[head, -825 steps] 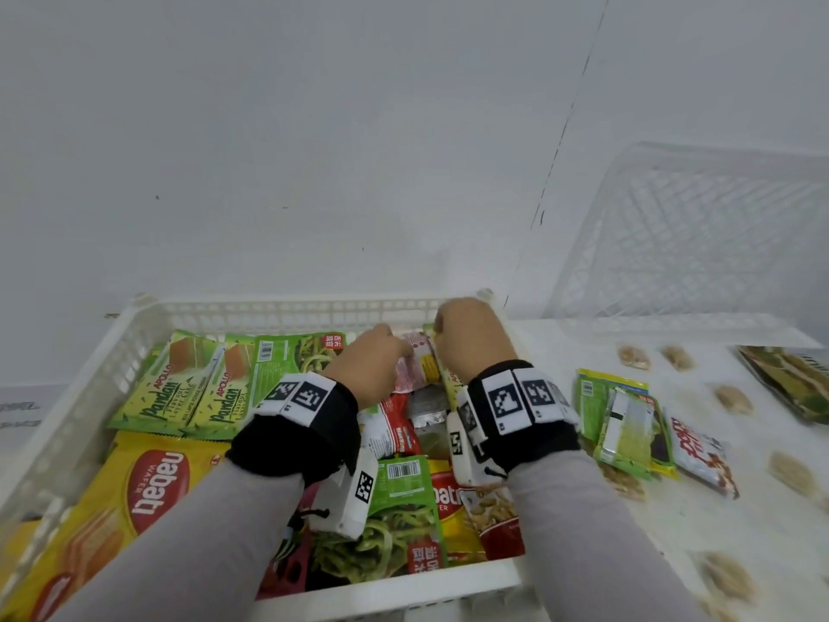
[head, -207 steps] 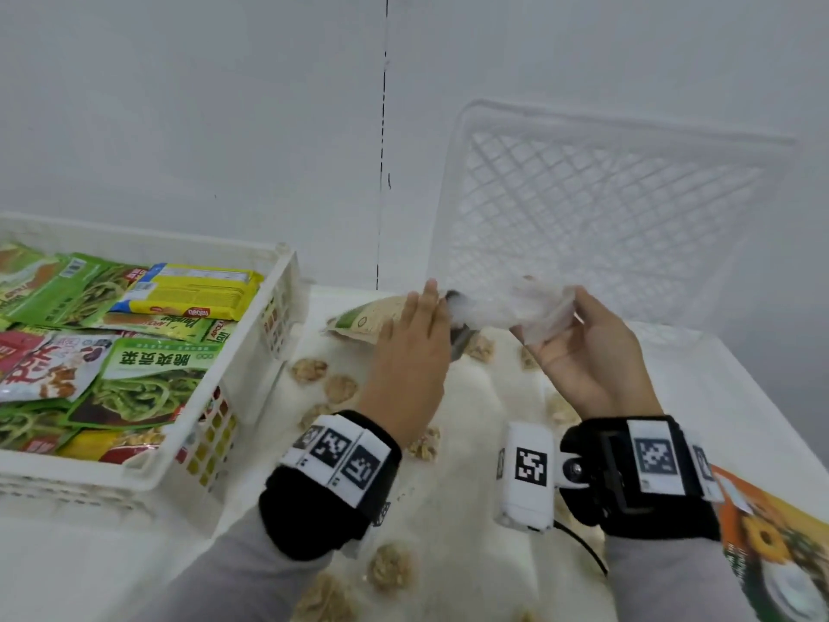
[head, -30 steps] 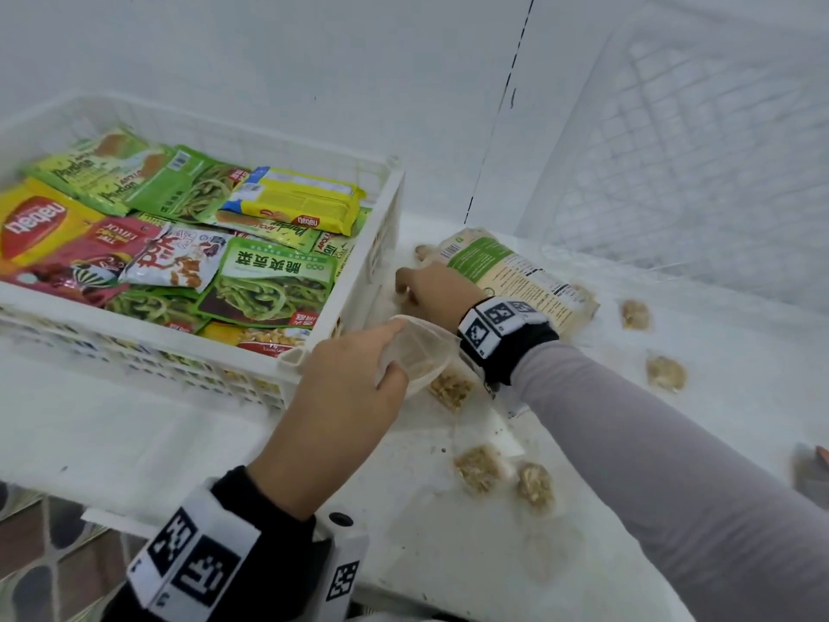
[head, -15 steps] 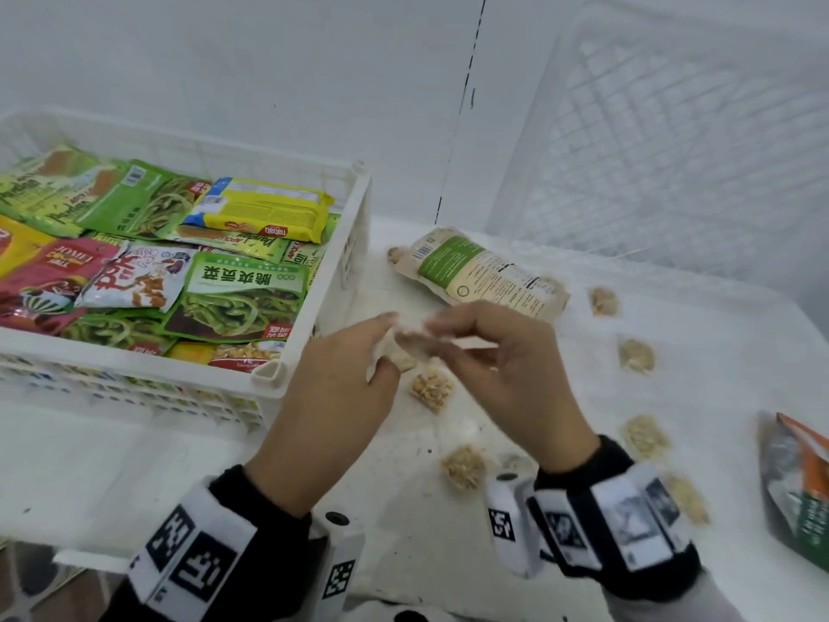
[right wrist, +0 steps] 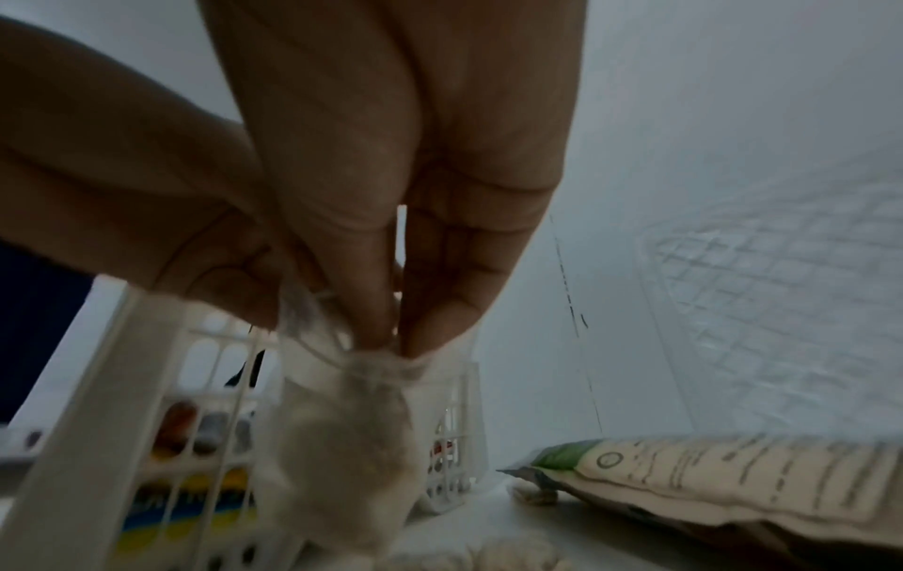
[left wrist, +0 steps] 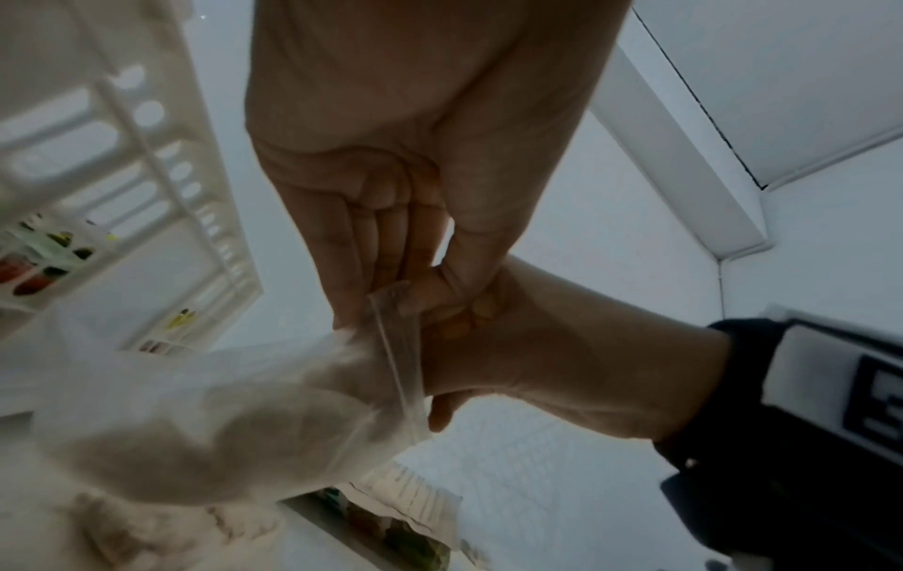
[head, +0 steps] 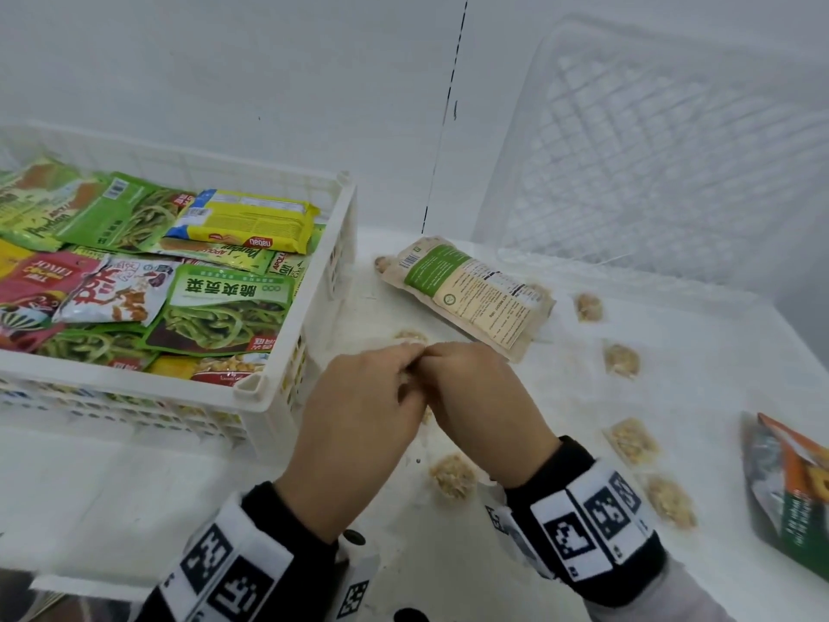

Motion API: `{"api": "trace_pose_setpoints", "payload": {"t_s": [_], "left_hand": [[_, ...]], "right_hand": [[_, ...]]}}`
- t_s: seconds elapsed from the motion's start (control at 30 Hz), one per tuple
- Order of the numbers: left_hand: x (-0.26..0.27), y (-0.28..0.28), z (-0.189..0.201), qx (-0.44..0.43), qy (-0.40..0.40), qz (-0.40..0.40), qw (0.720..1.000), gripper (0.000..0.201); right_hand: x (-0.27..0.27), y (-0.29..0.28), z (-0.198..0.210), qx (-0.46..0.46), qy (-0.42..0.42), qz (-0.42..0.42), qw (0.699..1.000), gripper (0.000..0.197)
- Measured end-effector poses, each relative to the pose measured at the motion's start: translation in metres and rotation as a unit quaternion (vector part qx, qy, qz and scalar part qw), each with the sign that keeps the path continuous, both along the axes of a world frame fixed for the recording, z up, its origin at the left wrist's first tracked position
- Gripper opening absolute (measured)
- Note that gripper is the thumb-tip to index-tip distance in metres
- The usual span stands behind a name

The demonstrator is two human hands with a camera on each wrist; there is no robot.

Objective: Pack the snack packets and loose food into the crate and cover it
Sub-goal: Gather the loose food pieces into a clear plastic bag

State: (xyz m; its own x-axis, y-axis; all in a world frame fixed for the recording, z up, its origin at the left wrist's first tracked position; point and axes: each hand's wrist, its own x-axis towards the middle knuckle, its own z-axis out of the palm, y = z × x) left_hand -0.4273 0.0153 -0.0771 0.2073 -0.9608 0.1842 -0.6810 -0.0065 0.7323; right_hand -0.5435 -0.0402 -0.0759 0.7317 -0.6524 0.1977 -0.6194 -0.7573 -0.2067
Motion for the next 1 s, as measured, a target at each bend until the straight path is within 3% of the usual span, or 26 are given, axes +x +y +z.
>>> {"api": "trace_pose_setpoints", "payload": {"t_s": [0.07, 0.13, 0.2, 0.27, 0.33, 0.4, 0.53, 0.6, 0.67, 0.77, 0.87, 1.0], "left_hand": [[0.006, -0.004, -0.001, -0.013, -0.004, 0.022, 1.0, 0.042], [0.015, -0.006, -0.002, -0.015, 0.006, 0.04, 0.999, 0.041], [0.021, -0.006, -0.003, -0.002, 0.025, 0.044, 0.999, 0.041], [0.024, -0.005, -0.004, 0.004, 0.039, 0.046, 0.998, 0.041], [0.024, -0.003, -0.006, 0.002, 0.048, 0.044, 0.998, 0.042], [0.022, -0.001, -0.007, 0.004, 0.059, 0.037, 0.998, 0.041], [0.019, 0.005, 0.003, -0.031, 0.078, 0.014, 0.996, 0.044], [0.02, 0.006, 0.003, -0.031, 0.083, 0.012, 0.996, 0.047], [0.022, 0.005, 0.001, -0.013, 0.108, 0.017, 0.994, 0.038], [0.023, 0.003, -0.002, 0.015, 0.145, 0.017, 0.989, 0.04], [0.024, 0.002, -0.005, 0.018, 0.155, 0.014, 0.988, 0.043], [0.027, 0.0, -0.008, 0.021, 0.155, 0.019, 0.987, 0.043]], "right_hand": [[-0.004, -0.008, 0.009, 0.144, -0.122, -0.016, 0.982, 0.023], [-0.011, -0.022, 0.021, 0.259, -0.258, -0.024, 0.931, 0.021], [-0.014, -0.041, 0.024, 0.284, -0.315, -0.047, 0.904, 0.018], [-0.01, -0.062, 0.017, 0.225, -0.249, -0.076, 0.939, 0.024], [0.0, -0.077, 0.006, 0.174, -0.119, -0.074, 0.975, 0.033], [0.012, -0.085, -0.01, 0.146, 0.031, -0.025, 0.988, 0.036], [0.031, -0.09, -0.034, 0.143, 0.229, 0.036, 0.962, 0.03], [0.033, -0.092, -0.039, 0.169, 0.247, 0.023, 0.954, 0.038], [0.036, -0.093, -0.041, 0.15, 0.25, 0.006, 0.957, 0.033], [0.031, -0.094, -0.039, 0.116, 0.172, -0.042, 0.977, 0.019], [0.014, -0.095, -0.03, 0.172, -0.014, -0.099, 0.98, 0.028], [-0.007, -0.074, 0.001, 0.186, -0.322, -0.138, 0.918, 0.028]]}}
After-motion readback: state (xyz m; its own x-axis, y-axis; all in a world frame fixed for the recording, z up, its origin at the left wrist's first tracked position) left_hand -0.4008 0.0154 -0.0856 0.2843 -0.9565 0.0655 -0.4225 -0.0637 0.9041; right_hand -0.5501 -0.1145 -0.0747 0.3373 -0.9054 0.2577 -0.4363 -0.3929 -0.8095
